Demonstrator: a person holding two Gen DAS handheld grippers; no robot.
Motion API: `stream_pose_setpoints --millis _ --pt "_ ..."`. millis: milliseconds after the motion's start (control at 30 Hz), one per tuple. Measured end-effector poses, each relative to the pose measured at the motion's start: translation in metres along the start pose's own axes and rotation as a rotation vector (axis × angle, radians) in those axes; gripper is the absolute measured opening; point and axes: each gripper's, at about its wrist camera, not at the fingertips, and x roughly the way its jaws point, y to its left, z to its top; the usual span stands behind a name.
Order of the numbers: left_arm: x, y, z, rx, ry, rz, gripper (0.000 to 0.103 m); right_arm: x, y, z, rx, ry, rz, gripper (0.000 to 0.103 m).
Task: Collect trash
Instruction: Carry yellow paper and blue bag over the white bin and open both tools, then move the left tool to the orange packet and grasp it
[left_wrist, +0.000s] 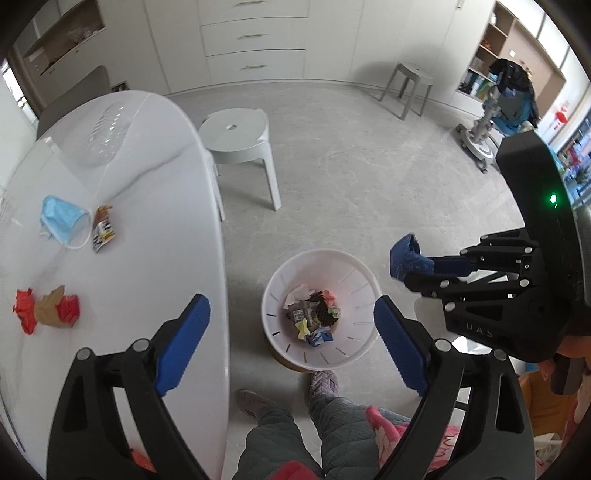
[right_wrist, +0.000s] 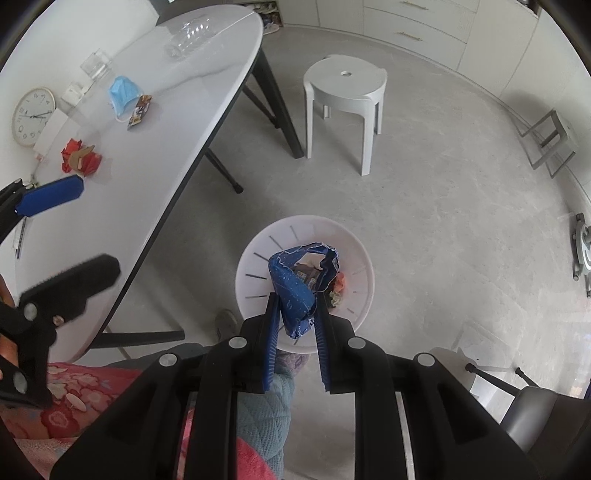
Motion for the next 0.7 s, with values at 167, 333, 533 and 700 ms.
stream_pose_setpoints --millis 167,333,533,700 --pt "-0.008 0.020 -0.008 -0.045 -0.007 0.019 0.086 0.005 0.013 0.004 -0.011 -0.013 -0.046 0.090" --pt "-0.016 0.037 -0.019 -0.070 -0.018 0.041 0.086 0.007 0.016 0.011 0.033 -0.018 -0.086 0.099" --pt "-0.028 0.060 -0.035 -0.125 -0.025 0.065 0.086 0.004 0.033 0.018 0.017 -0.039 -0.110 0.100" --pt "-0.041 0.088 -0.062 -0.217 -0.021 0.107 0.086 -0.002 0.063 0.029 -0.036 -0.065 -0.086 0.100"
